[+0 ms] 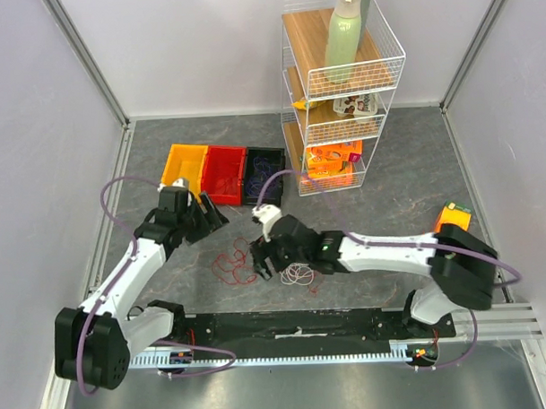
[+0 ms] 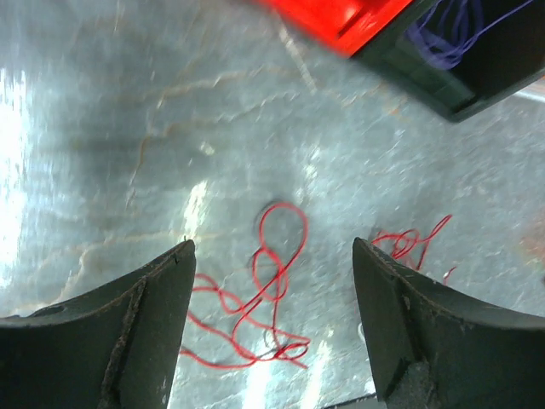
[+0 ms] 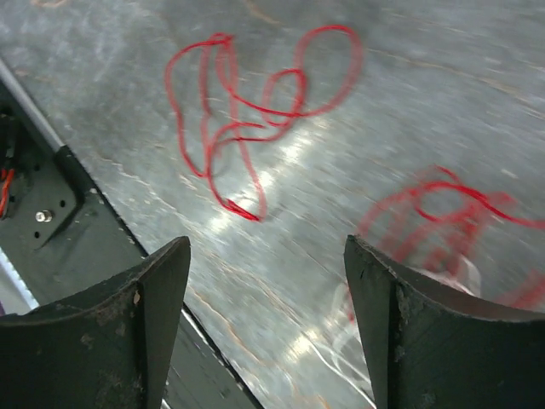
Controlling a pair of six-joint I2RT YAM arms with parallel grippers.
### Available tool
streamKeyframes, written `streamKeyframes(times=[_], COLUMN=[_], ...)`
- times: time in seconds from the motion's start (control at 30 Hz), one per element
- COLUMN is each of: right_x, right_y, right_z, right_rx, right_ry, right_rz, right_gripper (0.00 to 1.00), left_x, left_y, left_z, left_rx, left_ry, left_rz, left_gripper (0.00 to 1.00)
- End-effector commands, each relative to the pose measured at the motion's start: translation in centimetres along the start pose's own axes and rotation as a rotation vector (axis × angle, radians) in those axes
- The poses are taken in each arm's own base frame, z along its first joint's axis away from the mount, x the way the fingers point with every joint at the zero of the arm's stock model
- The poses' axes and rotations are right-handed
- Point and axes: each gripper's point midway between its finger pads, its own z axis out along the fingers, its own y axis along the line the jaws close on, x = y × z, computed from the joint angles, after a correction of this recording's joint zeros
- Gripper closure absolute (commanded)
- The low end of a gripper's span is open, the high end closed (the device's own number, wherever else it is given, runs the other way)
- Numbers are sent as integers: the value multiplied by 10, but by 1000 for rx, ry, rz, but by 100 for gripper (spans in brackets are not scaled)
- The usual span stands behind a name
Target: Untangle the cables
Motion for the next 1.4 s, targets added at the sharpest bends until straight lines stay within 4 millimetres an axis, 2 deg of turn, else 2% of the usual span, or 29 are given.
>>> streamKeyframes(times=[0.0, 0.1, 0.17, 0.2, 0.37, 0.43, 0.5, 0.57, 0.63, 0.8, 0.93, 1.0, 1.17, 1.37], right_x=[-25, -9, 0, 7, 28, 32, 29, 16, -6, -62, -104, -124, -174, -218], right_y=[46, 36, 29, 27, 15, 11, 8, 3, 5, 20, 25, 25, 38, 53], right_z=[34, 57, 68, 73, 88, 91, 88, 72, 45, -27, -80, -105, -162, -205], right_rx=[-140, -106, -77, -75, -35, -14, 7, 47, 55, 24, 29, 35, -4, -39], right_ry=[-72, -33, -24, -5, 25, 33, 25, -2, -62, -171, -272, -318, -463, -594], right_rz=[-70, -78, -74, -73, -44, -45, -44, -41, -40, -81, -127, -132, -118, -88], right_gripper=[23, 35, 36, 42, 52, 64, 84, 100, 100, 100, 100, 100, 100, 100], left_x=[27, 42, 49, 50, 58, 63, 66, 65, 61, 46, 21, 10, -7, -3], left_y=[3, 9, 9, 9, 10, 14, 16, 14, 4, -52, -99, -113, -136, -157], left_z=[-5, 0, 4, 5, 9, 9, 9, 6, 0, -25, -62, -81, -122, -162], left_rx=[41, 41, 49, 51, 63, 54, 53, 69, 121, 431, 697, 768, 881, 1062], left_ry=[40, 86, 110, 118, 149, 159, 159, 148, 138, 118, -13, -78, -215, -277], left_rz=[-83, -126, -138, -140, -134, -134, -144, -142, -113, 10, 123, 177, 320, 448], left_gripper=[21, 23, 25, 26, 27, 25, 25, 26, 26, 26, 24, 22, 20, 17])
